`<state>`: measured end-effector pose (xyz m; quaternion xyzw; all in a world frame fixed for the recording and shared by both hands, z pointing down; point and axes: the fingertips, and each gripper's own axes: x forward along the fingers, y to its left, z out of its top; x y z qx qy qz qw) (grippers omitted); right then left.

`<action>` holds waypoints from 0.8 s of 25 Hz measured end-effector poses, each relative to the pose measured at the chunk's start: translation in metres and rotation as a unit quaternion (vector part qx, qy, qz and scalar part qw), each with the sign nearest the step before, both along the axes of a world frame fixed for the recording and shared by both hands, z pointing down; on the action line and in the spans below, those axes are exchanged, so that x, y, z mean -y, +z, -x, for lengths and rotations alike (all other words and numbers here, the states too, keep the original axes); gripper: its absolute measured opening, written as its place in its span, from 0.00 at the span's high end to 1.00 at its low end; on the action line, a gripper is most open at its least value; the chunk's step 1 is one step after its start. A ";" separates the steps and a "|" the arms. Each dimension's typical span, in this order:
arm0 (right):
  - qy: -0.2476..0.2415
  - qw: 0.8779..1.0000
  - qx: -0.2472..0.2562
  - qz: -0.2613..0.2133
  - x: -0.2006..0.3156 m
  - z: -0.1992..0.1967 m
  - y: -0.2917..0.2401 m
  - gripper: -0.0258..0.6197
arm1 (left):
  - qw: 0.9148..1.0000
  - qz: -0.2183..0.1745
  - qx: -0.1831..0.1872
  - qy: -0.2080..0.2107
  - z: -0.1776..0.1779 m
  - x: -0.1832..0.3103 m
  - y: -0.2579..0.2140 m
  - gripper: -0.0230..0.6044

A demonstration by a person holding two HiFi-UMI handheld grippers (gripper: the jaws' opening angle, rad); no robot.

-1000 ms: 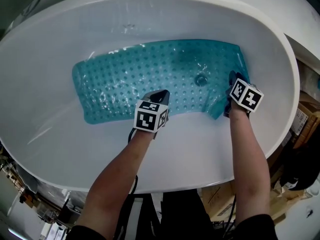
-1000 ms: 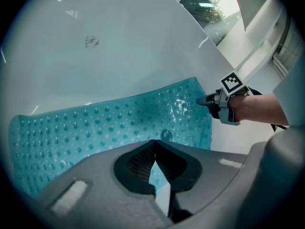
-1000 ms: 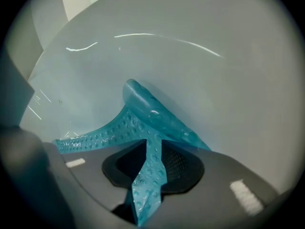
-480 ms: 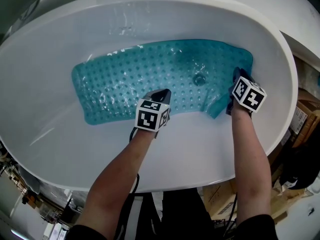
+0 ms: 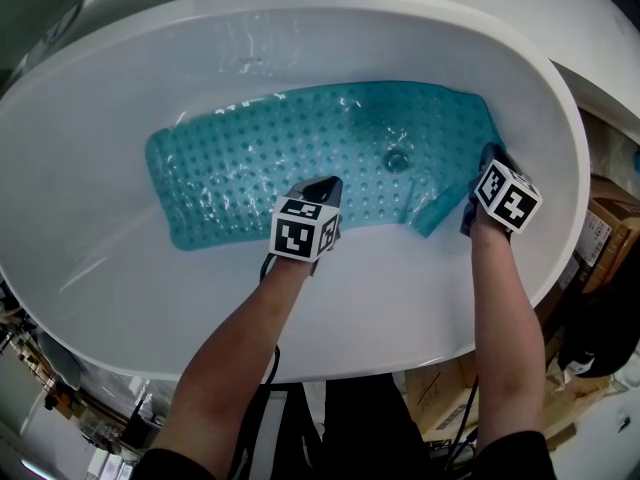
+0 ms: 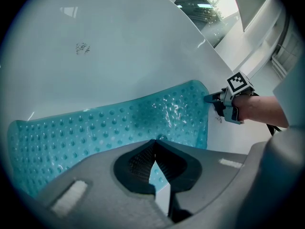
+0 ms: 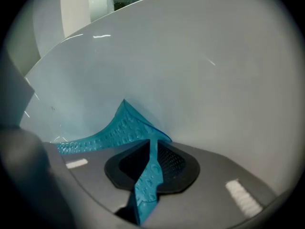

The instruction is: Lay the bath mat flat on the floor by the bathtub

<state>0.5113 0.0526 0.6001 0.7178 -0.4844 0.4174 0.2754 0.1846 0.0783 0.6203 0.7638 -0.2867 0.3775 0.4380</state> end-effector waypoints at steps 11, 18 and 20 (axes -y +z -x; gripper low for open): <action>-0.024 0.999 0.048 -0.009 -0.017 0.032 -0.004 0.83 | 1.000 -0.009 -0.005 0.004 0.003 -0.008 -0.016 0.96; -0.068 0.993 0.094 -0.038 -0.026 0.082 -0.037 0.86 | 0.999 -0.033 -0.017 -0.025 0.021 -0.004 -0.062 0.96; -0.075 0.990 0.106 -0.046 -0.027 0.097 -0.053 0.87 | 0.998 -0.044 -0.020 -0.034 0.030 -0.002 -0.083 0.96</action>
